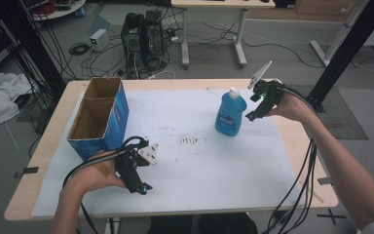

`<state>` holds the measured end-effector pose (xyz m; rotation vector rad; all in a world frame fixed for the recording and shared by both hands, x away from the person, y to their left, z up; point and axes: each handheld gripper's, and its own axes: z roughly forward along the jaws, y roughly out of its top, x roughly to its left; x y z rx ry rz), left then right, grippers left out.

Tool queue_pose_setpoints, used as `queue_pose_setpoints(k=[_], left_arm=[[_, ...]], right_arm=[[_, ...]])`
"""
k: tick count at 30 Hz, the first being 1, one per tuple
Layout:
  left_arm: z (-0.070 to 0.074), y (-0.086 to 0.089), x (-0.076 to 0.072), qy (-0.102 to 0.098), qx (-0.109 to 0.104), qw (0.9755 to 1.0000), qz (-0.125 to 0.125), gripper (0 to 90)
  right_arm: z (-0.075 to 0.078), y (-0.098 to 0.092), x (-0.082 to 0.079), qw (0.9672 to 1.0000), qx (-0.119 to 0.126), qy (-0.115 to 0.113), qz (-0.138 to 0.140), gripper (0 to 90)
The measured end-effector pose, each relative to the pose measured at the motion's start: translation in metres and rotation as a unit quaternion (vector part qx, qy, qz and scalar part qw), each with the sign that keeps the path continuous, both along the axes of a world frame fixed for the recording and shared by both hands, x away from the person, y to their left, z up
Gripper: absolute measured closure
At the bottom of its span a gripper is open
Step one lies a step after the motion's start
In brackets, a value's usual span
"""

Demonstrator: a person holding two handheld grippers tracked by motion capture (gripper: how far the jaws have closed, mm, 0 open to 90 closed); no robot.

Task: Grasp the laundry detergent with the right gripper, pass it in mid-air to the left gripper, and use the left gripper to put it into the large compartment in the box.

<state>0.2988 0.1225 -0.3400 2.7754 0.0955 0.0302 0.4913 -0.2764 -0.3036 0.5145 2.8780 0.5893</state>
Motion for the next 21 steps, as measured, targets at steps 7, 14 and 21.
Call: queue_pose_setpoints(k=[7,14,21], left_arm=[[0.000,0.000,0.000,0.000,-0.001,1.0000,0.000,17.8],[-0.001,0.001,0.000,0.000,-0.001,1.0000,0.002,17.8],[-0.002,0.002,-0.001,0.000,-0.001,1.0000,0.003,17.8]], right_arm=[[-0.010,0.004,-0.004,0.9997,0.019,-0.012,-0.003,16.2],[-0.022,0.008,-0.008,0.9988,0.043,-0.009,-0.020,16.2],[-0.029,0.013,-0.013,0.9965,0.069,-0.017,-0.044,16.2]])
